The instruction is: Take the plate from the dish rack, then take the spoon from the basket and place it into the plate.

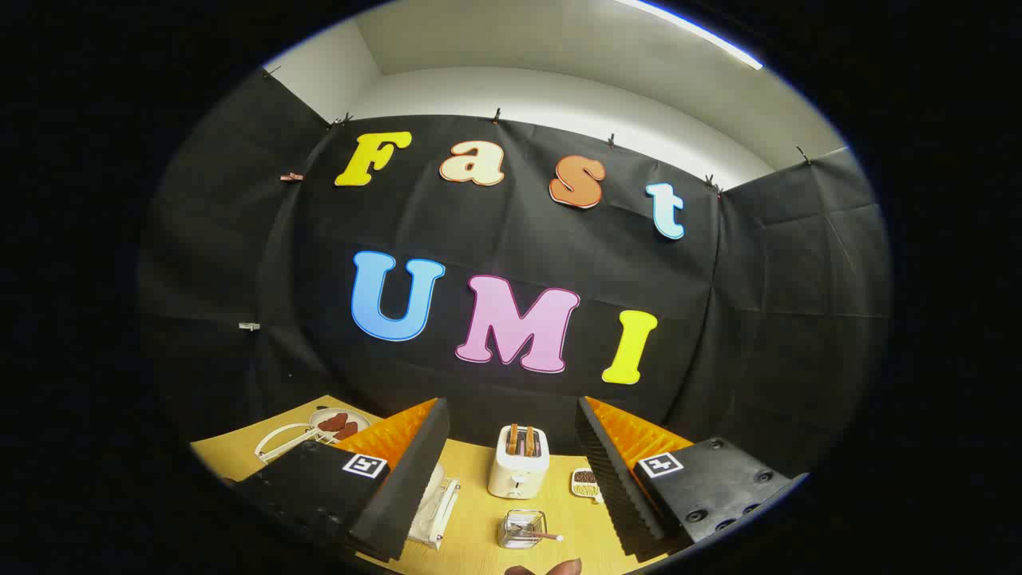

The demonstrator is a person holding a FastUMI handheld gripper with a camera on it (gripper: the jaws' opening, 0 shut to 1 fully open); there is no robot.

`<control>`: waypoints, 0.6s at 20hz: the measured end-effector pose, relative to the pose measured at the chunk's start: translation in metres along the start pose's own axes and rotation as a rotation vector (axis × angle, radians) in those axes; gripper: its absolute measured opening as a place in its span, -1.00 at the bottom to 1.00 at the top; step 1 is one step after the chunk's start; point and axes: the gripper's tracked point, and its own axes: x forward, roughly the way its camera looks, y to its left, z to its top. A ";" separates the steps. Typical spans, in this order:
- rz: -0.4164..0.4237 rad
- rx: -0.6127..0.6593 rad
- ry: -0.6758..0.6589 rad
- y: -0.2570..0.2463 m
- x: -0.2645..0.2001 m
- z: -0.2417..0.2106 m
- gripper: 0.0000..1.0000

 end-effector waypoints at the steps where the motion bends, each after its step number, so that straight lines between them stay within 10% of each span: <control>1: 0.000 0.004 0.002 0.001 0.001 0.000 0.95; 12: 0.004 -0.003 0.033 0.011 0.018 -0.009 0.95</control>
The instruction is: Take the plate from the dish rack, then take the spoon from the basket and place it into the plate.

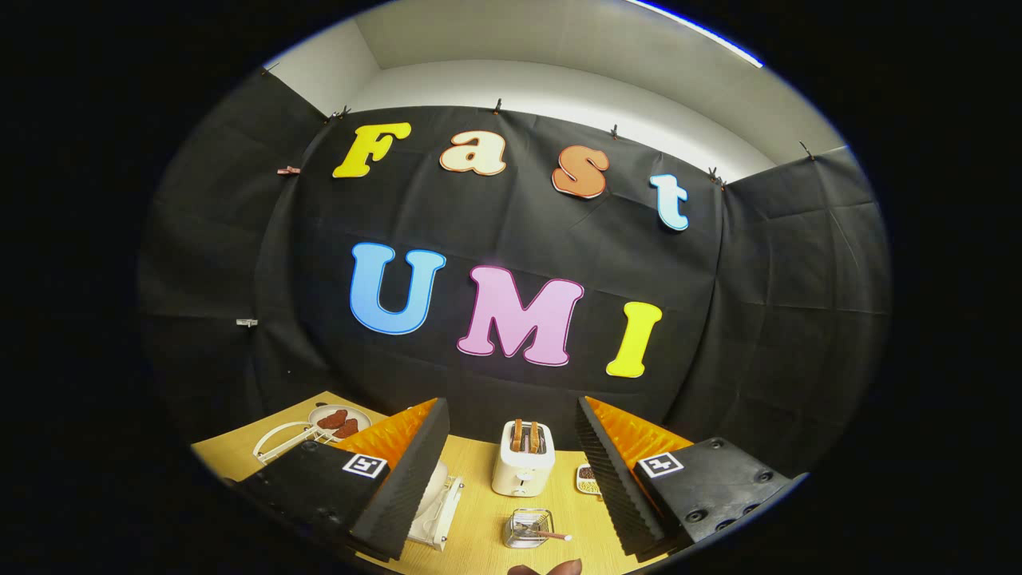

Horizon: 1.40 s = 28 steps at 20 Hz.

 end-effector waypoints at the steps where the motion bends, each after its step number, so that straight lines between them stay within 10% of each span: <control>1: 0.002 0.002 0.002 0.001 0.002 -0.001 0.95; 13: 0.061 0.018 0.092 0.030 0.028 -0.025 0.96; 28: 0.118 0.126 0.740 0.109 0.096 -0.221 0.95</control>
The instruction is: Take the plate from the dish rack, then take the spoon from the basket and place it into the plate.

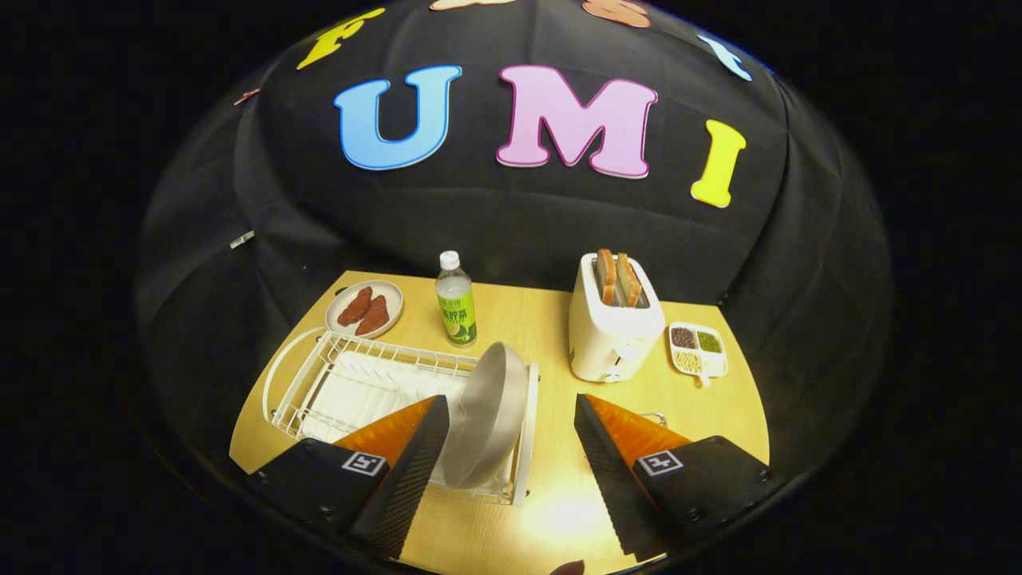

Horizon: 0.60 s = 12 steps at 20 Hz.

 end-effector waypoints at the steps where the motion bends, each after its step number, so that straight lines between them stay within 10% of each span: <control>1: -0.007 0.003 0.028 0.001 0.010 -0.007 0.95; 6: -0.038 0.021 0.169 0.004 0.059 -0.037 0.79; 10: -0.113 0.022 0.207 0.000 0.070 -0.042 -0.22; 12: -0.179 -0.005 0.193 -0.006 0.073 -0.034 -0.34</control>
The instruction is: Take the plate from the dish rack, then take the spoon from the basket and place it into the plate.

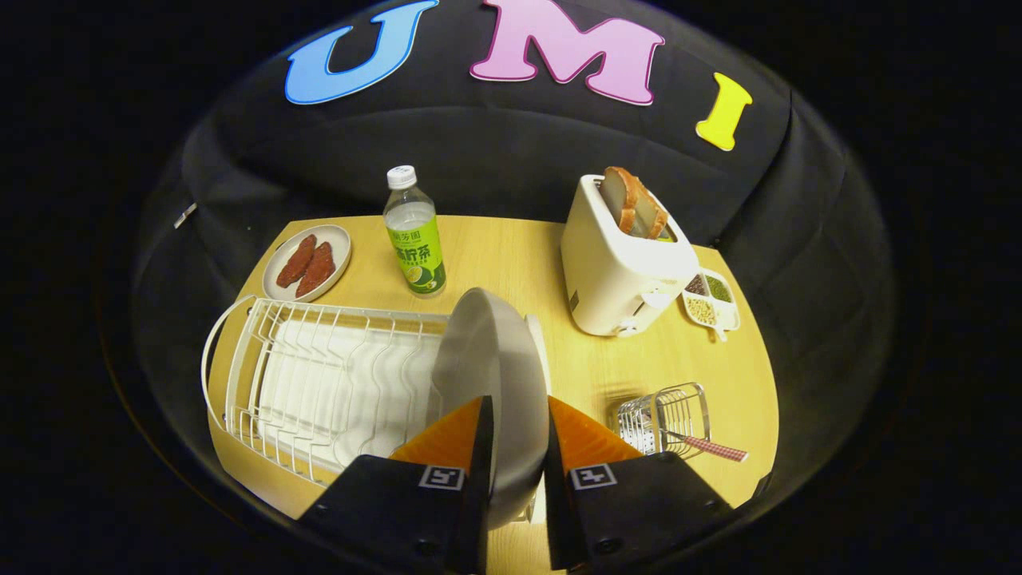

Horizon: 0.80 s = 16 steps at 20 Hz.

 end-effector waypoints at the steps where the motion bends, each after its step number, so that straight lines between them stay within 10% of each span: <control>1: -0.021 -0.008 -0.014 0.002 -0.005 0.006 -0.41; 7: -0.138 -0.090 -0.152 -0.013 -0.031 0.054 -0.48; 16: 0.239 0.106 -0.207 -0.027 -0.128 0.029 -0.49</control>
